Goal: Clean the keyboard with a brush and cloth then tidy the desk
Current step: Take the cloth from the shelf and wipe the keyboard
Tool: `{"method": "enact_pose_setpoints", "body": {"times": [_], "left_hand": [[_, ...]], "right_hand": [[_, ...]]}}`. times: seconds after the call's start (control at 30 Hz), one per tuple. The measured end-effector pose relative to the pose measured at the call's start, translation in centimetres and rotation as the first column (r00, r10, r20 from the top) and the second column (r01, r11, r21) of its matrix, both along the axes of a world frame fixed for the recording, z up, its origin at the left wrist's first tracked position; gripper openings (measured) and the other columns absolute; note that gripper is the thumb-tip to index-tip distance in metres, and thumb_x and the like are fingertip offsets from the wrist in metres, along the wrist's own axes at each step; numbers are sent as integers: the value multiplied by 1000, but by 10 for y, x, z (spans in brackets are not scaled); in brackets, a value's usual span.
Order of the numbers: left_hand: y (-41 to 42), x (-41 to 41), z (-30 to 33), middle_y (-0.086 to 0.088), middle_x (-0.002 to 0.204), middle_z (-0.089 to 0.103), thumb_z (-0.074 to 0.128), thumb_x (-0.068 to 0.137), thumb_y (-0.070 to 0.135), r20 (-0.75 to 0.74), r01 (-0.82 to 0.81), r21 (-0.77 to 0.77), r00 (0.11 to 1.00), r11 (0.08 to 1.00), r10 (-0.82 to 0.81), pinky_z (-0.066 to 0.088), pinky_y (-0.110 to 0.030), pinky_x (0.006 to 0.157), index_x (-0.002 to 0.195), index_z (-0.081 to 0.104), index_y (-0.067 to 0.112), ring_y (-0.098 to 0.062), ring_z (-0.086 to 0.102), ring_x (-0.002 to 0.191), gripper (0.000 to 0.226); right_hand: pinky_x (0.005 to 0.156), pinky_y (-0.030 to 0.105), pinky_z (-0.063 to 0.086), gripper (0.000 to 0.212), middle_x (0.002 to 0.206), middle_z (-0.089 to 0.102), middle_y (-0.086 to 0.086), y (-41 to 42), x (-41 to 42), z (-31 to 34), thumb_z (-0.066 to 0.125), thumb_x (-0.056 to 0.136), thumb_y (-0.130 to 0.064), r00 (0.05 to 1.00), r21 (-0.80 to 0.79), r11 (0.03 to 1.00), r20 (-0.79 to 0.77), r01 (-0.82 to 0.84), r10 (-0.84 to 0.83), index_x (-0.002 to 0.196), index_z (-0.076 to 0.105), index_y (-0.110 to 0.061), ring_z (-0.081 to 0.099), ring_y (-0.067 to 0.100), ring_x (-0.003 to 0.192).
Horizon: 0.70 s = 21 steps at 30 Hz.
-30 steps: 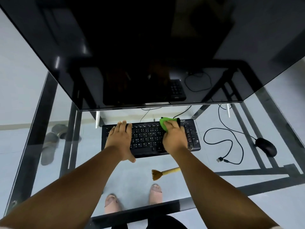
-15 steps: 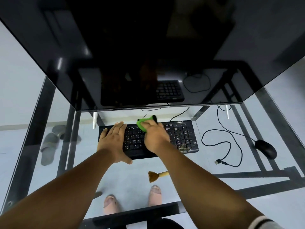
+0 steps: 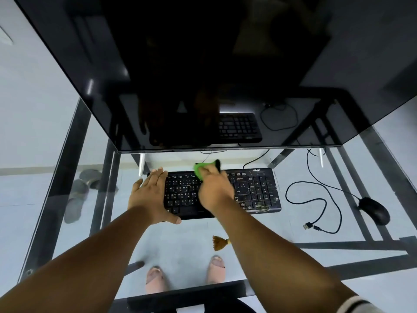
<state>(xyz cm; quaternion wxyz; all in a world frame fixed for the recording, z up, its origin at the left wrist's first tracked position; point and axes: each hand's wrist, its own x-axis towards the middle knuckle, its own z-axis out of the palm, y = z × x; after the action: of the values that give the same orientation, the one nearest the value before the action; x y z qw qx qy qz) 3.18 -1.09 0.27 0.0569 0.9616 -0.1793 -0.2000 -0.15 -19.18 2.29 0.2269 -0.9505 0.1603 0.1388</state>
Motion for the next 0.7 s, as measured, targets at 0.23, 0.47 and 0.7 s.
{"method": "enact_pose_setpoints", "body": {"times": [0.23, 0.47, 0.7], "left_hand": [[2, 0, -2, 6, 162, -2, 71, 41, 80, -16, 5, -5, 1000, 1000, -5, 2, -42, 121, 152, -1, 22, -12, -2, 149, 144], [-5, -1, 1, -1, 162, -11, 64, 48, 84, -28, 48, 114, 999, 992, -45, 0, -47, 120, 152, -9, 16, -18, -10, 149, 145], [-43, -12, 0, -1, 162, -8, 65, 52, 80, -12, 71, 66, 997, 995, -71, 2, -48, 120, 153, -5, 20, -20, -6, 149, 137]], "right_hand": [[79, 34, 56, 67, 143, 36, -21, -17, -10, -6, 49, 87, -2, 998, -57, 997, 32, -56, 58, 144, 40, -37, 40, 19, 122], [92, 44, 50, 60, 149, 32, -12, -97, -36, -8, 41, 89, -2, 956, -101, 951, 34, 294, -292, 144, 43, -28, 34, 30, 132], [90, 40, 55, 58, 146, 33, -19, -86, -44, -15, 44, 92, -9, 997, -67, 998, 81, 15, -9, 145, 40, -33, 38, 25, 126]]}}
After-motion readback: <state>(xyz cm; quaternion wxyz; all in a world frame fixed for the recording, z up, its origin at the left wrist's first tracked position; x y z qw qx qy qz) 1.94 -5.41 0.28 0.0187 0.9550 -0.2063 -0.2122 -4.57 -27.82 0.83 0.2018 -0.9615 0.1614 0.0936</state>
